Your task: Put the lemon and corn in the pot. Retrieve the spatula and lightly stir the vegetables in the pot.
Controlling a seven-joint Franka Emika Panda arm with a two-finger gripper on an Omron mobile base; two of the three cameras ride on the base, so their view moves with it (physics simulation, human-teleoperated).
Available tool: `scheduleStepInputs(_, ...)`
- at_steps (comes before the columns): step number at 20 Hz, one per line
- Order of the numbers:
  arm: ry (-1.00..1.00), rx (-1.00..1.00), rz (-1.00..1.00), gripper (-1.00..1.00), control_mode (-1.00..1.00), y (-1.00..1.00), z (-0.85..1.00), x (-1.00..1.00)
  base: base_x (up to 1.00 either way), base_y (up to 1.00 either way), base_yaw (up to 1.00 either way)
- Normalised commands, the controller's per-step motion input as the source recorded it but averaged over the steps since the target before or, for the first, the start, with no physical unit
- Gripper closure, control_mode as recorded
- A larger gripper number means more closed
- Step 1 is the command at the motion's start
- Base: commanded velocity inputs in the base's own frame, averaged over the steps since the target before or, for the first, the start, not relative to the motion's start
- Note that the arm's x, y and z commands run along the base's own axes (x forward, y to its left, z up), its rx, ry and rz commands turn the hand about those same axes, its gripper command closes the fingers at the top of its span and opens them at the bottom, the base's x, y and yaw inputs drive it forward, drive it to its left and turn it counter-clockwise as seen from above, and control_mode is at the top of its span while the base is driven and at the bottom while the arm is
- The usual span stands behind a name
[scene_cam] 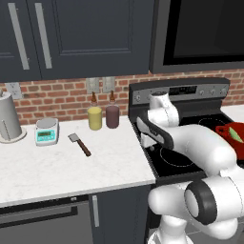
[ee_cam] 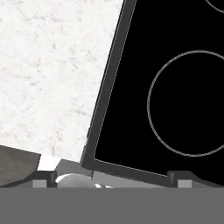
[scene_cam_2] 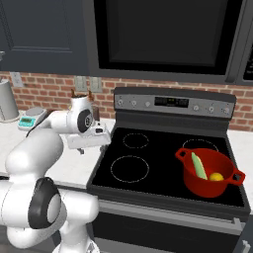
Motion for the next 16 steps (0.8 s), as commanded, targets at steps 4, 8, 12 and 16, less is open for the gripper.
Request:
scheduleStepInputs(4, 0.0, -0.03, 0.0, -1.0, -1.0, 1.0, -0.27, 0.58, 0.0, 0.0, 0.0)
scheduleStepInputs(8, 0.02, -0.05, 0.0, -1.0, -1.0, 1.0, -0.41, 0.66, 0.0, 0.0, 0.0)
scheduleStepInputs(12, 0.01, -0.01, 0.02, -1.0, -1.0, 0.14, -0.05, 0.08, 0.0, 0.0, 0.0)
scheduleStepInputs(16, 0.03, 0.0, 0.0, -1.0, -1.0, 0.03, 0.0, 0.0, 0.0, 0.0, 0.0)
